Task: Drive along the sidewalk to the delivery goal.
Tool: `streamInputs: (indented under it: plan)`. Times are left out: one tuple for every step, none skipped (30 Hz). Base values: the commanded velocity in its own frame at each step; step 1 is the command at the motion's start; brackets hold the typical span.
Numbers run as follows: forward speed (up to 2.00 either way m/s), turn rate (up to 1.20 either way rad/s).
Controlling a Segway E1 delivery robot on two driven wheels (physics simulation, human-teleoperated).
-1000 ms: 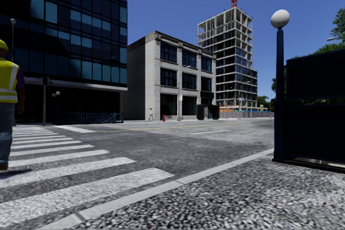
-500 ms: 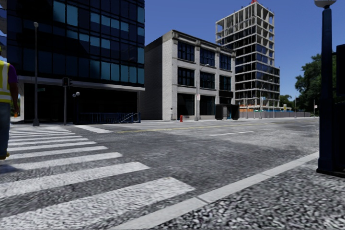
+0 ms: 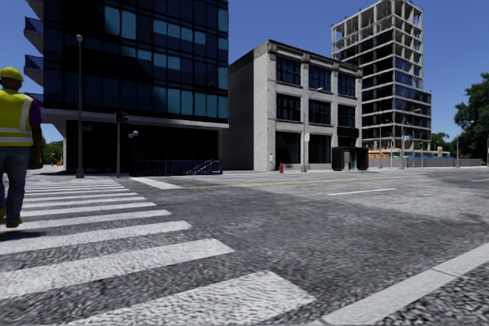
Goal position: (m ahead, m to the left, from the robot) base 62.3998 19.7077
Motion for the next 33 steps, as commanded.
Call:
streamInputs:
  plan:
    - [0.89,0.31]
    - [0.9,0.31]
    - [0.9,0.31]
    - [0.9,0.31]
    - [0.91,0.31]
    - [0.91,0.31]
    - [0.92,0.31]
    - [0.92,0.31]
    - [0.92,0.31]
    - [0.92,0.31]
    - [0.92,0.31]
    - [0.93,0.31]
    - [0.93,0.31]
    - [0.93,0.31]
    - [0.93,0.31]
    - [0.93,0.31]
    - [0.93,0.31]
    - [0.93,0.35]
    - [0.93,0.35]
    - [0.93,0.45]
    - [0.93,0.54]
    - [0.93,0.57]
    - [0.93,0.57]
    - [0.93,0.57]
    - [0.93,0.57]
    - [0.93,0.57]
    - [0.93,0.57]
    - [0.93,0.57]
    - [0.93,0.57]
    - [0.93,0.59]
    - [0.93,0.59]
    - [0.93,0.6]
    - [0.93,0.6]
